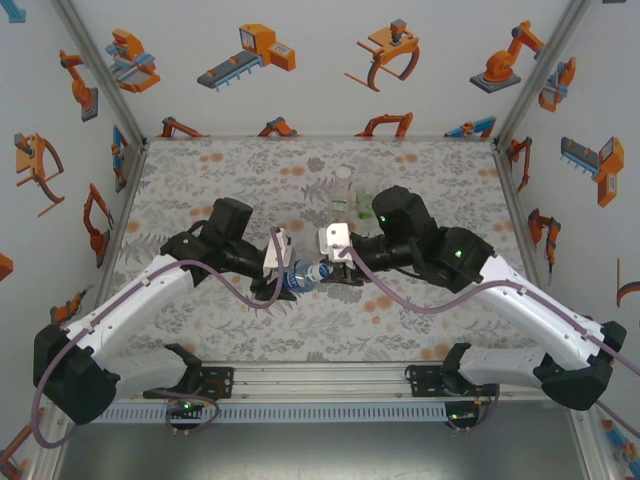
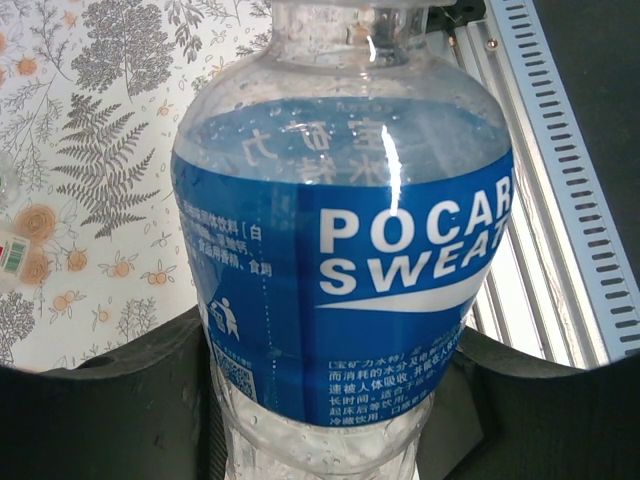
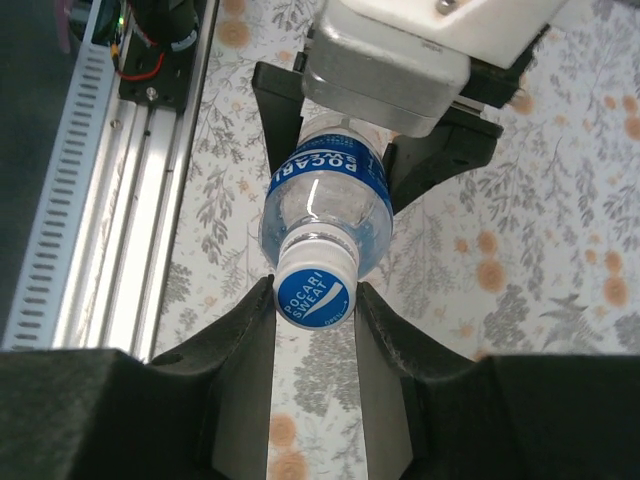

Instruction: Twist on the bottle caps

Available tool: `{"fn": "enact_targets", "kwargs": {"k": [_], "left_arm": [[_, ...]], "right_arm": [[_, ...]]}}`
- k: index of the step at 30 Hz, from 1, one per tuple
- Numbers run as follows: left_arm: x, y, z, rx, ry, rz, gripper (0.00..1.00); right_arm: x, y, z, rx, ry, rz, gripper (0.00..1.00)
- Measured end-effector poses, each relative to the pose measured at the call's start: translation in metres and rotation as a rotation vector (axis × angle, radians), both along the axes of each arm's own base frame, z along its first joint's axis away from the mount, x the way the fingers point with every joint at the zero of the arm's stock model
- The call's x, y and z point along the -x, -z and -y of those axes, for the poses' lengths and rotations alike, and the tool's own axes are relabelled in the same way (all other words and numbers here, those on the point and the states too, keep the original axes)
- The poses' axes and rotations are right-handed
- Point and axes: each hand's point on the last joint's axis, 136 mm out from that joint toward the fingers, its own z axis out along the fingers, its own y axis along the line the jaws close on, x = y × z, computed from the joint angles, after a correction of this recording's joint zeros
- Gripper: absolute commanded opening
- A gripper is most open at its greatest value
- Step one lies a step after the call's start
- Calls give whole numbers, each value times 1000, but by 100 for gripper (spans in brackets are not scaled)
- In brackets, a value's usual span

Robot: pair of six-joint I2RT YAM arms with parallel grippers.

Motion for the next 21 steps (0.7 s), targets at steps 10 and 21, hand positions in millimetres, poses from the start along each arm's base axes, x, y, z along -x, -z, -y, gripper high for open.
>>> {"fn": "enact_targets", "kwargs": {"k": [10, 21], "left_arm": [[-9, 11, -3, -56, -47, 7, 0], [-25, 24, -10, -133, -148, 18, 0]], "right_arm": [[-36, 17, 6, -91, 509, -546, 0], [-68, 54, 23, -358, 1029, -1288, 21]]}}
